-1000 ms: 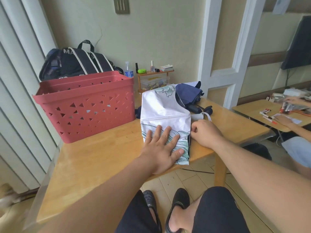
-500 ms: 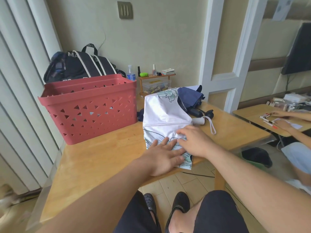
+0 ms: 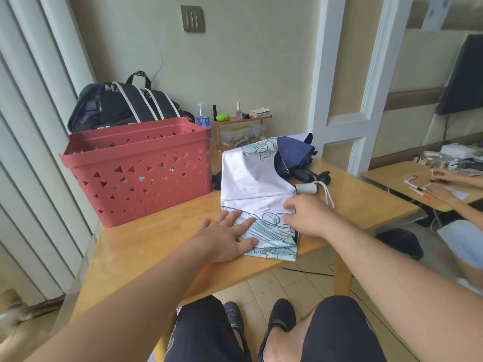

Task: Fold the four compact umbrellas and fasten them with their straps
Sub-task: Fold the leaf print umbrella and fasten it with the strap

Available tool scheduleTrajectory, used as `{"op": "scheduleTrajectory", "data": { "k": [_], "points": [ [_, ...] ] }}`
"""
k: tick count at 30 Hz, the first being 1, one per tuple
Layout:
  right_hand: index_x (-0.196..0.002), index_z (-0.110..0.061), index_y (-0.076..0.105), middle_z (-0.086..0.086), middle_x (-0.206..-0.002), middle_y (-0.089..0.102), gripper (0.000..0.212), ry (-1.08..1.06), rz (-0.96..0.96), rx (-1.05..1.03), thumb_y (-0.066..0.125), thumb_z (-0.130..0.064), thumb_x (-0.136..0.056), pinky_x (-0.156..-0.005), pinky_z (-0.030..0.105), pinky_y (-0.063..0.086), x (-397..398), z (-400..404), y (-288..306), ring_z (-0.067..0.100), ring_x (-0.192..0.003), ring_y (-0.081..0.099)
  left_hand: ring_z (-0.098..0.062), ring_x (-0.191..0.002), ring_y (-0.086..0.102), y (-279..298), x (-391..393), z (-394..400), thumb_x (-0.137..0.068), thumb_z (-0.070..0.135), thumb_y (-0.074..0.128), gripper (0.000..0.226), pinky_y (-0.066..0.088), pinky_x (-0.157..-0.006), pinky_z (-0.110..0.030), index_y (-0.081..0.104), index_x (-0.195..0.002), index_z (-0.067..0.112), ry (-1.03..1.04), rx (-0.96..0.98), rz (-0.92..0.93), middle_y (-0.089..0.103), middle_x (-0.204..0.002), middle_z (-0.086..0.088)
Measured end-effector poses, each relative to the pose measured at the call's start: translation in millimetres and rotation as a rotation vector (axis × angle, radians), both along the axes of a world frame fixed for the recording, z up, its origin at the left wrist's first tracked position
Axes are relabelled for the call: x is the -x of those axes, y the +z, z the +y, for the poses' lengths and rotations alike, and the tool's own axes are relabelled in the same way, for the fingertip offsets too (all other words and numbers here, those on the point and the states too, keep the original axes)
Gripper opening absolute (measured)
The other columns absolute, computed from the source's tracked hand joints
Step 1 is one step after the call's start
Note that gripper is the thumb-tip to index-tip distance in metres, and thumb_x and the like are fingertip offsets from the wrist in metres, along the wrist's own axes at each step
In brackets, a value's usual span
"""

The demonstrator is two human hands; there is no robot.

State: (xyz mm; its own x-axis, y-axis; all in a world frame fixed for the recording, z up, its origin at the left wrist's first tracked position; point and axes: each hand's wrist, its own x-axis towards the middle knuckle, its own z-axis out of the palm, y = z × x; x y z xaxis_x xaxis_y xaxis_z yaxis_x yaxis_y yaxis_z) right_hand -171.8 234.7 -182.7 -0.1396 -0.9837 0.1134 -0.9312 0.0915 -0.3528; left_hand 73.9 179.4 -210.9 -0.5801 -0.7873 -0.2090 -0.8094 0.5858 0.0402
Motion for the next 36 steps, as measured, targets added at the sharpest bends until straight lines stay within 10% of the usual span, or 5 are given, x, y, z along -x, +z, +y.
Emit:
{"op": "scheduleTrajectory", "data": {
  "k": [10,16,24,29,36],
  "points": [
    [-0.162,-0.046,-0.005,-0.024,-0.167,-0.024,0.085,0.062,0.178,-0.339,0.018,-0.086,-0.091,-0.122,0.062,-0.004,-36,-4,-30,0.024,-0.157,-0.021,-0.021,-0.161,-0.009,14,-8,12,-0.078,0.099,0.021,0.096,0.002,-0.127,-0.060,-0.004,-0.160,0.055,0.003,-0.072,-0.049,-0.012,-0.172,0.018],
    [-0.162,-0.045,-0.008,-0.021,-0.167,-0.027,0.097,0.073,0.199,-0.348,0.018,-0.095,-0.083,-0.121,0.065,-0.007,-38,1,-26,0.025,-0.156,-0.025,-0.030,-0.123,0.060,40,20,3,-0.107,0.058,0.031,0.050,0.049,-0.100,-0.043,0.064,-0.132,0.031,0.111,0.404,0.147,0.065,-0.135,-0.002],
    [-0.161,-0.049,-0.011,-0.023,-0.167,-0.024,0.108,0.081,0.230,-0.379,0.020,-0.103,-0.072,-0.121,0.066,-0.008,-19,11,-26,0.021,-0.157,-0.022,-0.017,-0.160,-0.014,-4,20,-14,-0.108,0.062,0.020,0.063,0.000,-0.128,-0.056,0.002,-0.165,0.043,-0.047,-0.010,0.099,-0.009,-0.173,0.015],
    [-0.160,-0.051,-0.012,-0.022,-0.166,-0.027,0.106,0.091,0.216,-0.354,0.020,-0.103,-0.073,-0.122,0.066,-0.009,-17,12,-29,0.024,-0.157,-0.023,-0.021,-0.110,0.065,28,13,-32,-0.098,0.042,0.057,0.029,0.054,-0.093,-0.034,0.070,-0.123,0.038,0.210,0.242,0.650,0.070,-0.123,0.005],
    [-0.160,-0.051,-0.012,-0.022,-0.166,-0.027,0.104,0.096,0.217,-0.346,0.019,-0.102,-0.074,-0.122,0.066,-0.009,-17,12,-29,0.025,-0.157,-0.023,-0.027,-0.146,0.043,82,39,-66,-0.094,0.027,0.076,0.101,0.038,-0.116,-0.047,0.005,-0.163,0.046,0.349,-0.304,1.331,0.038,-0.163,-0.008]
  ]
}}
